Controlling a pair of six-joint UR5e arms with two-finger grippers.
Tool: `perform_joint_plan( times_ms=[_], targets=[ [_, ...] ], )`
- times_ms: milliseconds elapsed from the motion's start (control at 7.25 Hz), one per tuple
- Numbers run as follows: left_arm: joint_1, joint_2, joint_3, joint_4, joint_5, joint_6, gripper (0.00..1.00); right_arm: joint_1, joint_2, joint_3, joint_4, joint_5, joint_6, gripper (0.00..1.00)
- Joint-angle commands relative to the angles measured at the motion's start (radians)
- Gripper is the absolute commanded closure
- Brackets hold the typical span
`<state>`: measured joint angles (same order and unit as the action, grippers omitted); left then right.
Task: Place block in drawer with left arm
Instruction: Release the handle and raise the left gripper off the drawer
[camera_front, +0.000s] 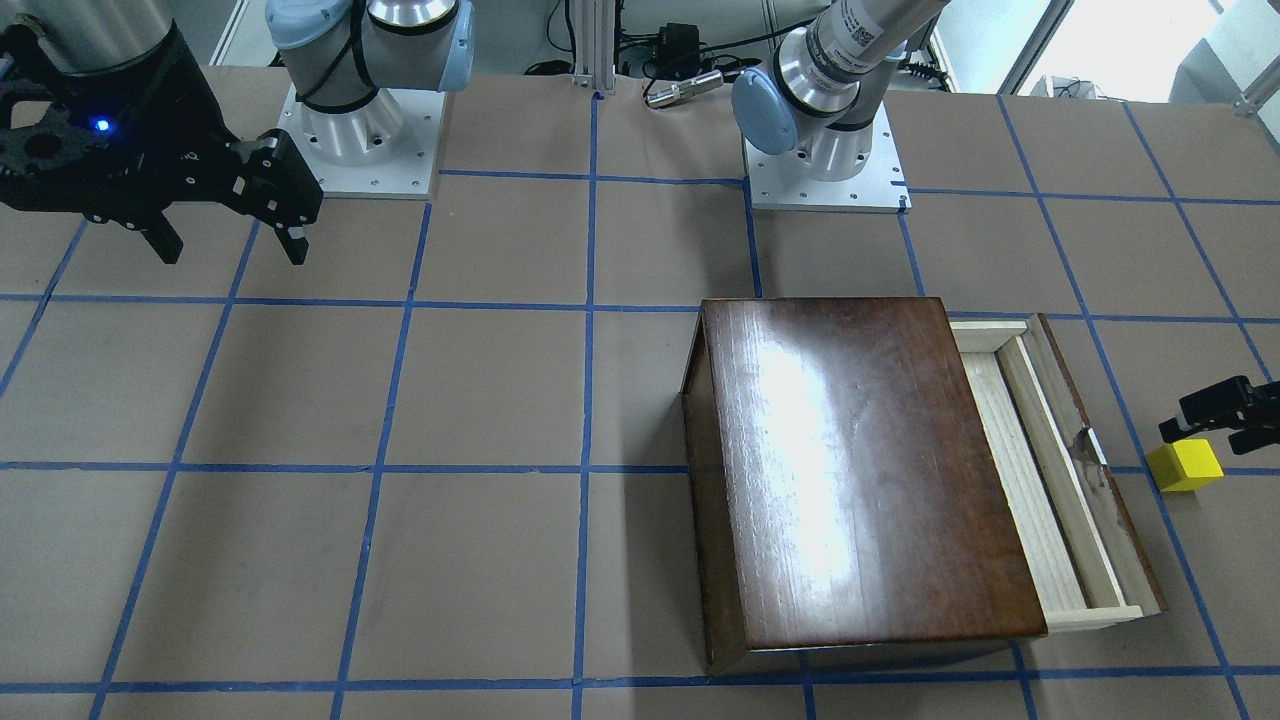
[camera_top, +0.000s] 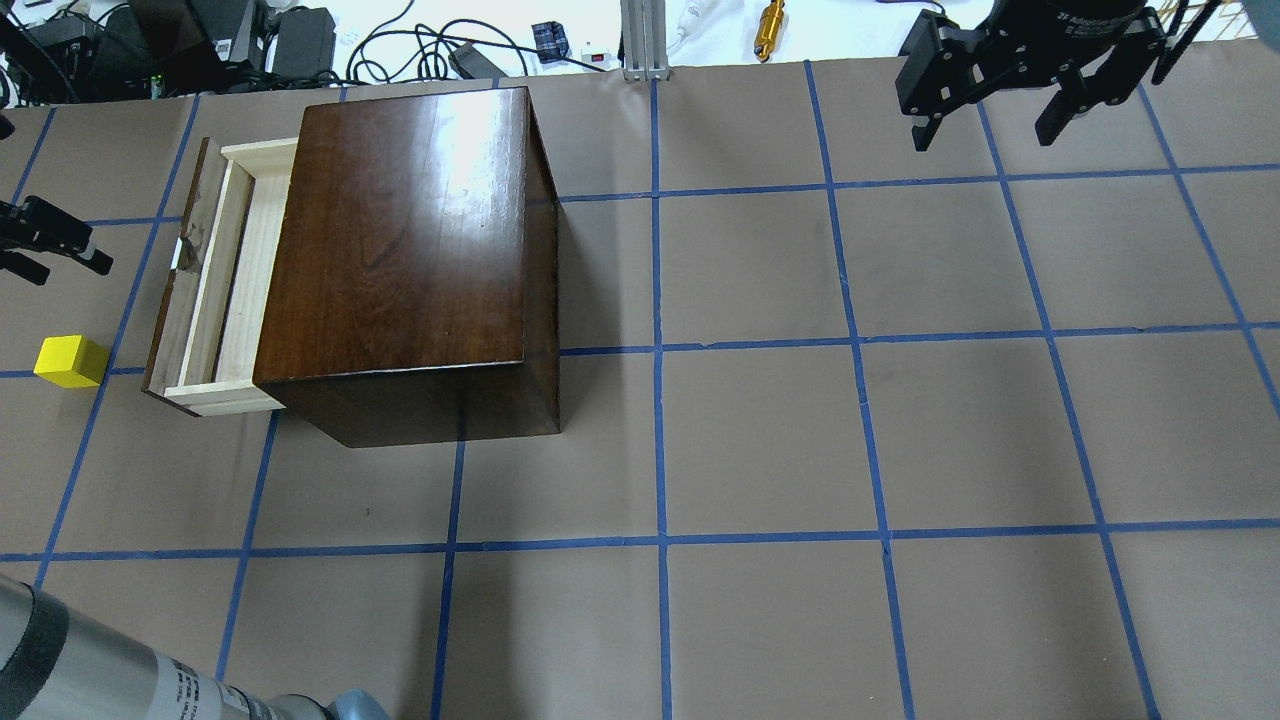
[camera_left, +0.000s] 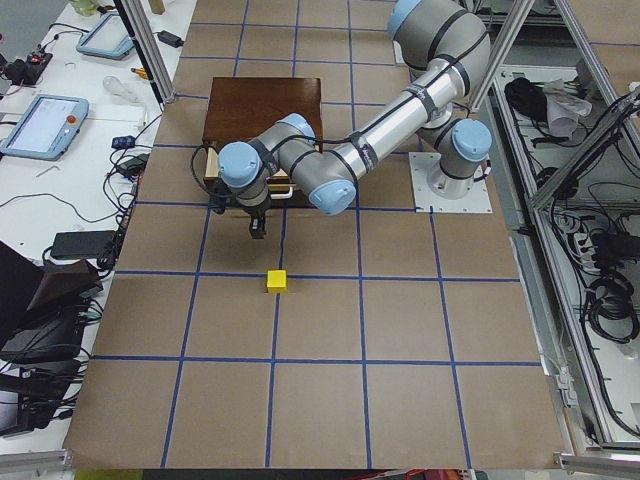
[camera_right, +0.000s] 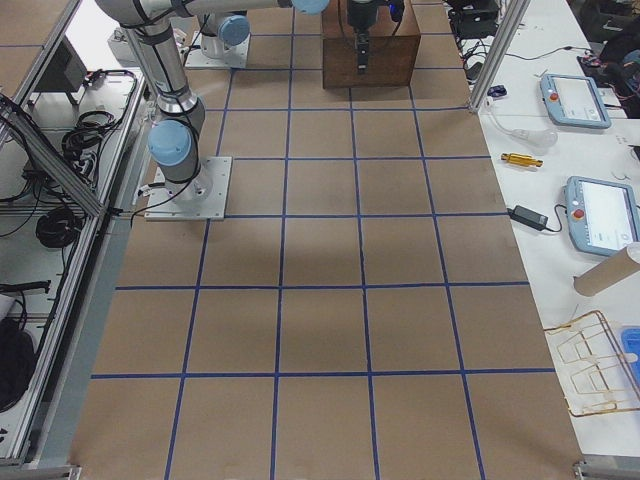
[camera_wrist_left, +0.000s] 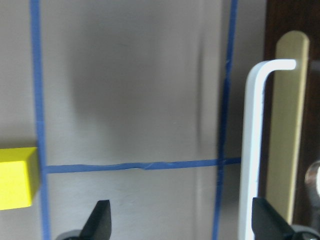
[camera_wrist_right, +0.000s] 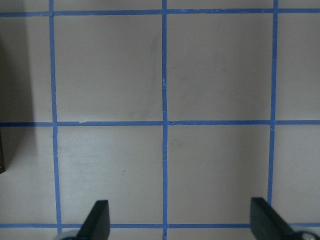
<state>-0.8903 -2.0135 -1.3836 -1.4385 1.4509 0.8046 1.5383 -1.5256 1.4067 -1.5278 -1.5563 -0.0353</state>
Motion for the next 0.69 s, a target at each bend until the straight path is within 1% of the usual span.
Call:
perform_joint_plan(
  times_ms=[0,138,276,414,552],
  targets=[
    [0.025,-0.007,0.008,0.053,0.125,0.304,0.00,0.000,0.001,0.000,0.000,0.001,0.000,0.00],
    [0.039,-0.014,0.002,0.099,0.132,0.472,0.00,0.000,-0.001,0.000,0.000,-0.001,0.000,0.00],
    [0.040,-0.024,-0.011,0.159,0.137,0.587,0.00,0.000,0.001,0.000,0.000,-0.001,0.000,0.00],
    [0.040,-0.036,-0.032,0.174,0.166,0.734,0.00,0.000,0.001,0.000,0.000,-0.001,0.000,0.00],
    [0.043,-0.044,-0.069,0.243,0.167,0.893,0.00,-0.001,-0.001,0.000,0.000,-0.001,0.000,0.00]
  ],
)
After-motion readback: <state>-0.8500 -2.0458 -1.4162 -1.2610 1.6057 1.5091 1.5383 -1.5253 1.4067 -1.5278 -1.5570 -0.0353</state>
